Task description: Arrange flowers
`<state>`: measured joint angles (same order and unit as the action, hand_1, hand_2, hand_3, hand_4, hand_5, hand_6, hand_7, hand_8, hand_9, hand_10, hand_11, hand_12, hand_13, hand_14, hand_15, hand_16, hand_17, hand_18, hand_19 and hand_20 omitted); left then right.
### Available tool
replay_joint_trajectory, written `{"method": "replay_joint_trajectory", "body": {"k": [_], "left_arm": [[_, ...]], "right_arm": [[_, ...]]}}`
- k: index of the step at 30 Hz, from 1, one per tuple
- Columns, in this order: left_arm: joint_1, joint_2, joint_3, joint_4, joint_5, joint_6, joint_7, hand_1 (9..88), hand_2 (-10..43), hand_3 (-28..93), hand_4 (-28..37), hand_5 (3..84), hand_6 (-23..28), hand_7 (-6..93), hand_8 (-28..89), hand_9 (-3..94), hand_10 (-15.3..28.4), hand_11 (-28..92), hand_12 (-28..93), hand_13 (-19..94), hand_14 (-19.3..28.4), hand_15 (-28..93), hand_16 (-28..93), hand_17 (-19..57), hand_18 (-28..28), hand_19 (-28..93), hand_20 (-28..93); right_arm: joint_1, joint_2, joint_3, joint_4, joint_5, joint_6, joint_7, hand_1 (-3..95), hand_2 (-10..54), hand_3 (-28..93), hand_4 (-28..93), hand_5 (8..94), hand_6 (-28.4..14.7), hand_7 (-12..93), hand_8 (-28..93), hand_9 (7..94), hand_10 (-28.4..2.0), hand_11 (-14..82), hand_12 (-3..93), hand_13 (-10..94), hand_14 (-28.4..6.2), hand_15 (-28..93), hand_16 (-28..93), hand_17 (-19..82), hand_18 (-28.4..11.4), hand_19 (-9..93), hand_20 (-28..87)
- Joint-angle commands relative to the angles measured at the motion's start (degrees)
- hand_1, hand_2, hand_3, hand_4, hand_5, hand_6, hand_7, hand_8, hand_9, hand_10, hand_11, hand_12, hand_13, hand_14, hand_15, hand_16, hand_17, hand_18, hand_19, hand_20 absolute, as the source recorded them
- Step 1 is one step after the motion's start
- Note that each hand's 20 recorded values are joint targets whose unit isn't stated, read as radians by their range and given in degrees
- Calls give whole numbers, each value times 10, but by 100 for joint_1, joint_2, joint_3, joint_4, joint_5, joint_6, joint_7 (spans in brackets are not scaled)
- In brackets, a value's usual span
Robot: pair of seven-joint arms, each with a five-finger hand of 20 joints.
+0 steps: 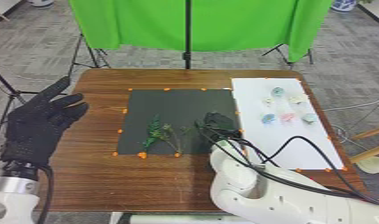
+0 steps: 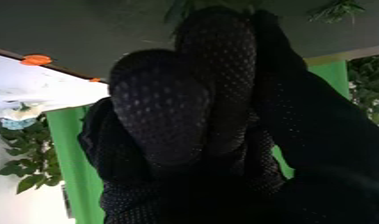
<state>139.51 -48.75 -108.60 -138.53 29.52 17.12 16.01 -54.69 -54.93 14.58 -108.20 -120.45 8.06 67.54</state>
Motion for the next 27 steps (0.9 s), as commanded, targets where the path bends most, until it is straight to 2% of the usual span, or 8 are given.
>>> {"method": "replay_joint_trajectory", "body": {"k": [1,6,10,16,20,22,23,27], "left_arm": [[217,-44,-45,-48,-1,87,69,229,73,796,-226,361,86,150,-104,352,218,340,123,265,284,619,-124,-56,249,607,257],[193,-65,-31,-40,-1,61,65,229,73,797,-226,361,86,149,-103,352,218,341,123,265,284,620,-123,-56,249,607,257],[250,-101,-99,-56,6,82,52,230,74,796,-226,361,86,150,-103,352,217,340,122,265,284,620,-123,-56,248,607,256],[169,-96,-32,-31,12,62,10,231,75,794,-226,362,86,149,-103,351,219,340,123,265,284,619,-124,-56,249,608,256],[234,-82,-47,-46,-5,82,80,230,75,796,-225,362,87,149,-103,352,219,340,122,265,284,620,-124,-56,249,608,256],[216,-85,-56,-44,5,89,45,231,75,795,-225,362,87,148,-103,352,218,341,123,264,284,620,-124,-56,249,608,256],[243,-77,-62,-52,-8,114,84,231,75,795,-225,363,87,148,-103,352,218,341,123,264,284,620,-124,-56,249,608,256],[186,-84,-49,-39,10,73,34,231,76,794,-226,363,87,148,-103,351,218,342,122,265,284,619,-124,-56,248,608,256]], "right_arm": [[106,78,-19,-158,-97,112,-13,511,-95,689,-246,889,-21,201,98,937,-87,395,171,920,-57,576,200,568,-203,932,392],[-39,183,102,-299,-129,143,-33,503,-95,685,-245,887,-22,201,97,937,-88,391,171,919,-59,574,202,567,-205,932,391],[-207,169,263,-346,-106,-4,-130,496,-95,679,-243,885,-23,200,96,937,-90,388,171,916,-62,574,202,563,-207,932,391],[-299,141,352,-321,-43,-124,-111,484,-95,675,-242,882,-26,197,93,937,-92,378,172,913,-62,574,202,561,-208,932,389],[-217,241,350,-356,20,18,-92,466,-95,681,-240,878,-25,193,89,937,-93,374,174,911,-64,573,201,561,-208,932,388],[-205,336,401,-415,129,44,-153,451,-95,692,-238,876,-26,189,82,937,-94,370,176,910,-66,574,201,561,-208,932,387],[-201,367,443,-430,161,59,-172,439,-95,701,-236,872,-26,184,75,937,-96,366,177,908,-67,574,201,560,-209,932,387],[-121,608,533,-483,188,287,-135,403,-91,722,-235,832,-25,161,28,936,-103,343,183,900,-72,575,198,553,-212,932,380]]}}
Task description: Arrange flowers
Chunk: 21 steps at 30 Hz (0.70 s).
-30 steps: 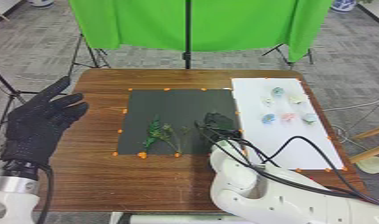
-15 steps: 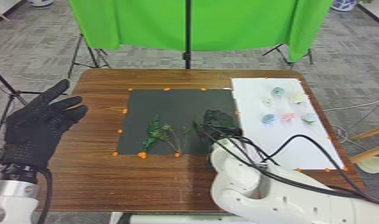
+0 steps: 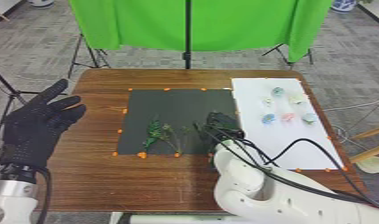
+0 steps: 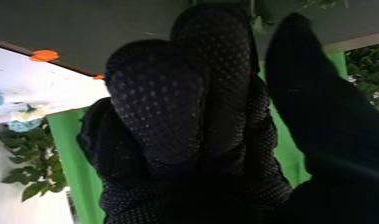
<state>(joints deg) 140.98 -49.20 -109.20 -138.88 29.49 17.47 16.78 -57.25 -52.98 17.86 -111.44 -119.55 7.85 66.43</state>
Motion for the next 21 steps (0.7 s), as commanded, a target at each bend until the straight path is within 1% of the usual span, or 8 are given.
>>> {"method": "replay_joint_trajectory", "body": {"k": [1,5,9,13,15,17,18,21], "left_arm": [[26,-34,10,-2,17,33,-40,230,76,795,-225,363,87,148,-103,351,218,342,122,264,284,620,-124,-56,249,608,256],[-28,1,37,-2,30,20,-24,230,76,795,-225,363,87,148,-103,352,218,343,122,264,284,620,-124,-56,248,608,256],[-95,45,115,11,43,-17,-13,229,75,796,-225,363,87,148,-103,351,218,342,121,264,284,620,-123,-56,249,608,256],[-224,103,233,54,36,-26,-8,230,75,794,-227,362,87,148,-102,351,217,342,122,265,284,619,-124,-56,248,608,255],[-301,150,303,78,32,-35,11,229,75,795,-226,362,87,147,-102,352,217,342,122,264,284,619,-124,-56,249,609,255],[-417,177,377,111,40,-67,-48,229,75,795,-226,362,87,147,-102,351,217,342,122,264,284,620,-123,-56,249,609,255],[-447,181,394,118,44,-81,-88,229,75,795,-226,362,87,148,-102,351,217,343,122,264,284,620,-123,-56,249,609,255],[-464,171,404,124,57,-85,-95,229,75,795,-226,362,87,148,-102,351,217,341,121,263,284,620,-123,-56,249,609,255]], "right_arm": [[148,489,249,-181,110,398,-12,399,-89,725,-235,822,-27,156,18,936,-105,338,184,898,-73,574,197,550,-214,932,378],[60,830,564,-278,59,742,-32,385,-79,737,-231,784,-32,149,-44,927,-116,310,184,886,-76,563,190,538,-215,932,343],[-69,1140,871,-285,25,992,75,375,-73,746,-220,686,-43,129,-108,884,-135,272,169,858,-89,530,175,514,-211,932,256],[-241,1345,1183,-182,43,955,192,372,-75,751,-221,591,-58,112,-107,845,-153,249,156,840,-97,514,162,505,-208,932,200],[-371,1448,1340,-119,89,958,237,371,-77,753,-221,571,-60,109,-105,831,-156,242,152,835,-100,506,157,501,-208,932,171],[-526,1547,1494,-51,101,881,304,371,-78,754,-222,559,-63,108,-104,816,-161,231,146,831,-101,496,151,495,-208,932,136],[-574,1597,1533,-18,131,866,344,371,-79,754,-223,555,-64,108,-104,813,-163,228,145,829,-103,493,151,495,-209,932,130],[-651,1688,1597,77,264,705,375,374,-84,754,-224,541,-63,107,-105,807,-166,223,144,828,-104,487,148,494,-210,932,116]]}}
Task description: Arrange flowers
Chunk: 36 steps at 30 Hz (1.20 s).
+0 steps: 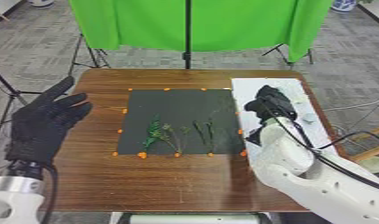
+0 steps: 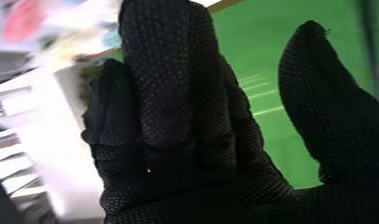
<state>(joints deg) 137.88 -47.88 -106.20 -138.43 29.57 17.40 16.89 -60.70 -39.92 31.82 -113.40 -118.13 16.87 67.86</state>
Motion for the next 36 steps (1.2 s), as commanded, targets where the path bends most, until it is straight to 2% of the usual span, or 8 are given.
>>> {"method": "replay_joint_trajectory", "body": {"k": [1,9,13,18,22,29,33,36], "left_arm": [[-148,40,105,76,40,-60,-99,229,75,795,-226,362,87,148,-103,351,217,341,122,264,284,620,-123,-56,249,609,255],[-187,28,148,77,26,-51,-81,229,74,795,-226,361,86,149,-103,351,217,341,122,264,284,620,-124,-56,249,608,255],[-263,10,180,90,42,-82,-143,229,74,795,-226,362,86,149,-103,351,218,342,122,264,284,620,-124,-56,248,608,255],[-319,-19,179,104,64,-105,-213,229,74,796,-226,363,88,149,-103,351,218,342,122,264,284,620,-124,-56,249,608,254],[-285,-26,155,99,50,-115,-214,229,74,795,-226,365,89,149,-103,351,218,343,123,264,284,620,-124,-57,249,609,255],[-265,-30,154,101,36,-90,-188,229,74,795,-226,366,89,148,-102,352,219,342,121,264,284,620,-124,-56,248,609,254],[-266,-20,162,107,35,-121,-177,229,74,795,-226,367,90,148,-103,352,218,342,122,264,284,620,-124,-57,249,609,254],[-286,-5,181,108,35,-121,-164,229,74,795,-226,367,90,148,-102,352,219,342,122,264,284,620,-124,-56,249,609,254]], "right_arm": [[-314,390,197,300,191,-236,221,375,-84,753,-225,536,-61,107,-104,806,-166,222,143,828,-105,486,148,494,-209,932,112],[-252,265,72,589,688,-752,42,375,-94,746,-230,482,-43,107,-105,790,-170,218,143,826,-106,486,149,493,-208,932,97],[-105,182,-162,734,686,-757,-11,375,-95,746,-233,447,-31,108,-108,766,-171,216,141,815,-104,487,147,488,-202,932,80],[71,94,-431,804,392,-694,159,377,-95,750,-243,448,-15,122,-116,753,-172,206,136,805,-106,483,142,488,-199,932,52],[132,122,-573,804,220,-640,145,373,-95,749,-248,442,-38,110,-112,750,-173,204,135,806,-106,483,140,489,-198,932,44],[231,129,-884,728,84,-582,-26,376,-95,751,-256,422,-41,106,-106,711,-181,203,133,795,-104,489,137,487,-191,932,14],[334,73,-1129,802,66,-443,-75,384,-95,751,-264,422,-23,120,-110,703,-180,200,132,785,-105,490,136,484,-188,932,-5],[437,43,-1325,880,71,-376,-54,393,-95,760,-274,455,-3,135,-120,716,-173,197,131,784,-105,489,133,484,-186,932,-15]]}}
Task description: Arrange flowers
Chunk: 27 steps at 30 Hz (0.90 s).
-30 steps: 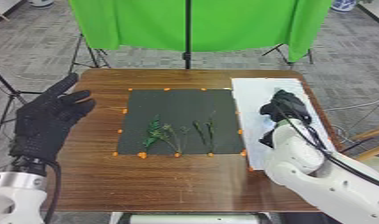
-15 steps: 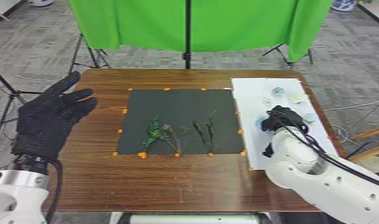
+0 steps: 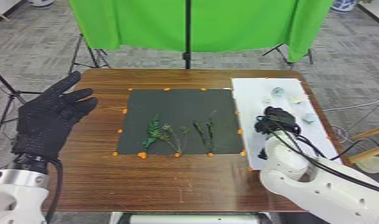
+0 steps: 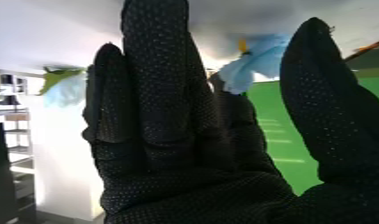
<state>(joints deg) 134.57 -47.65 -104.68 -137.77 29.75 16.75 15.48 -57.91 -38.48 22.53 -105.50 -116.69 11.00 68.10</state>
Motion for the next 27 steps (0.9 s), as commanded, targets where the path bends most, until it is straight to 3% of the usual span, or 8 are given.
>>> {"method": "replay_joint_trajectory", "body": {"k": [1,5,8,10,14,20,24,27], "left_arm": [[36,-30,30,47,21,-57,-31,229,74,795,-226,367,91,147,-102,352,218,342,122,265,284,620,-124,-56,249,609,254],[47,-35,17,42,20,-58,-31,229,75,794,-225,368,91,147,-102,352,218,343,122,264,284,620,-124,-56,248,608,254],[48,-37,9,44,4,-39,-28,229,75,794,-225,368,91,147,-101,352,218,344,122,265,284,621,-124,-56,249,609,254],[57,-39,0,40,16,-58,-13,229,75,795,-225,368,91,147,-102,352,218,344,122,265,284,620,-124,-56,248,609,254],[117,-39,-50,1,19,-37,29,228,75,795,-225,369,92,147,-102,352,218,344,122,264,284,620,-124,-57,249,609,254],[163,-31,-136,-41,39,-56,33,229,74,795,-225,370,92,147,-102,353,220,343,121,265,284,621,-124,-57,249,609,254],[80,0,-134,-40,63,-77,12,229,74,796,-225,371,93,146,-101,353,220,343,121,265,284,620,-124,-56,248,609,254],[43,33,-150,-42,67,-88,19,229,74,796,-225,372,93,146,-101,354,220,343,122,265,284,620,-124,-56,248,609,254]], "right_arm": [[181,-111,-467,135,-156,276,-102,398,-95,760,-277,478,2,139,-124,721,-170,194,130,785,-105,487,133,485,-185,932,-20],[455,-89,-1010,281,-619,831,-14,429,-95,769,-281,592,17,150,-128,749,-149,181,132,791,-101,468,130,495,-175,932,-71],[503,-107,-1092,382,-674,822,28,511,-95,707,-282,736,18,163,-33,820,-98,119,199,831,-73,392,190,520,-157,932,-123],[507,-92,-1142,457,-778,922,46,556,-95,686,-282,794,16,189,8,860,-82,70,250,857,-46,347,262,533,-147,932,-116],[574,-62,-1203,539,-964,1170,118,590,-95,694,-283,832,20,237,36,932,-68,85,304,890,-28,337,303,555,-133,932,-62],[692,-55,-1132,460,-1173,1547,151,595,-95,717,-283,849,13,249,38,937,-59,128,304,903,-16,353,309,554,-141,932,26],[956,-165,-1225,273,-1257,1763,-3,595,-95,725,-283,850,8,254,43,937,-50,134,305,914,-7,440,280,552,-155,932,228],[1199,-455,-1340,224,-1473,1753,-118,594,-95,730,-283,851,4,254,44,937,-50,138,307,914,-8,453,273,551,-156,932,248]]}}
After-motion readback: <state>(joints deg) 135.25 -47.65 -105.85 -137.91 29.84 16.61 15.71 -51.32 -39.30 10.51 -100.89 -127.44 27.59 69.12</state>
